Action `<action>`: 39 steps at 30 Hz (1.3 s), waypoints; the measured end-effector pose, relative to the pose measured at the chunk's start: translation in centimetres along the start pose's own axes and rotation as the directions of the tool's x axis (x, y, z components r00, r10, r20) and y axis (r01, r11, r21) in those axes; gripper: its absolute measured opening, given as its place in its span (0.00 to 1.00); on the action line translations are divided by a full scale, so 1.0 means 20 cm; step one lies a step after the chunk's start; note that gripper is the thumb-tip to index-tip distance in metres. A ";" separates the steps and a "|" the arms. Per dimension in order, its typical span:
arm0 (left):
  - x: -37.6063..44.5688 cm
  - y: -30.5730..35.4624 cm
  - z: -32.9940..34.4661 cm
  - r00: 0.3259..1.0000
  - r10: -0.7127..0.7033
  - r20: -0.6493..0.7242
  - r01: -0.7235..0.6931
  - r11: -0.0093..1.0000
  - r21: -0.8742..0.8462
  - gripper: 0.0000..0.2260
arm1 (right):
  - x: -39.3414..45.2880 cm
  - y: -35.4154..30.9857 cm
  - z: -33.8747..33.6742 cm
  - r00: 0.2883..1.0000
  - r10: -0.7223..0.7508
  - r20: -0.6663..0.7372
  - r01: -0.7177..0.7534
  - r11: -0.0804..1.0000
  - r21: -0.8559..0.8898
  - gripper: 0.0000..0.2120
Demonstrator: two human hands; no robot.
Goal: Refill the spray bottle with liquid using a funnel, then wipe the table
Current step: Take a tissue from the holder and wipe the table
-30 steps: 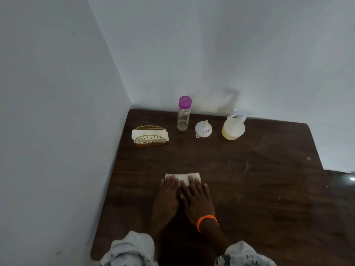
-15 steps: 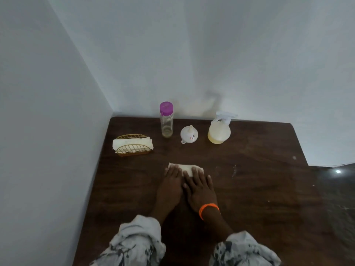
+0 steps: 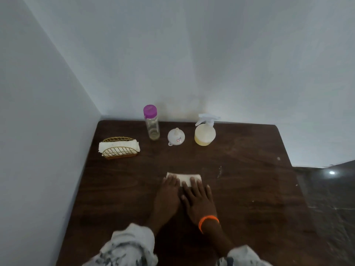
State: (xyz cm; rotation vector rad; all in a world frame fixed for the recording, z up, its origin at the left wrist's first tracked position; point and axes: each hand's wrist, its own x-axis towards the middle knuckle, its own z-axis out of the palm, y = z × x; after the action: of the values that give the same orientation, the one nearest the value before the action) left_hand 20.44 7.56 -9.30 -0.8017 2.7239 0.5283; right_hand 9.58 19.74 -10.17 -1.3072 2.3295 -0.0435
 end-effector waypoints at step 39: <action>0.04 0.78 0.14 0.938 0.191 0.289 -0.253 0.948 0.194 0.35 | -0.50 0.75 0.04 0.982 0.186 -0.035 -0.185 0.982 0.033 0.29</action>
State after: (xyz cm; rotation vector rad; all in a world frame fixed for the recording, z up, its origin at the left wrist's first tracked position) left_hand 11.35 20.57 -7.93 -0.3361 2.5725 0.3282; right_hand 2.26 36.30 -10.71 -1.0784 2.4625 -0.0435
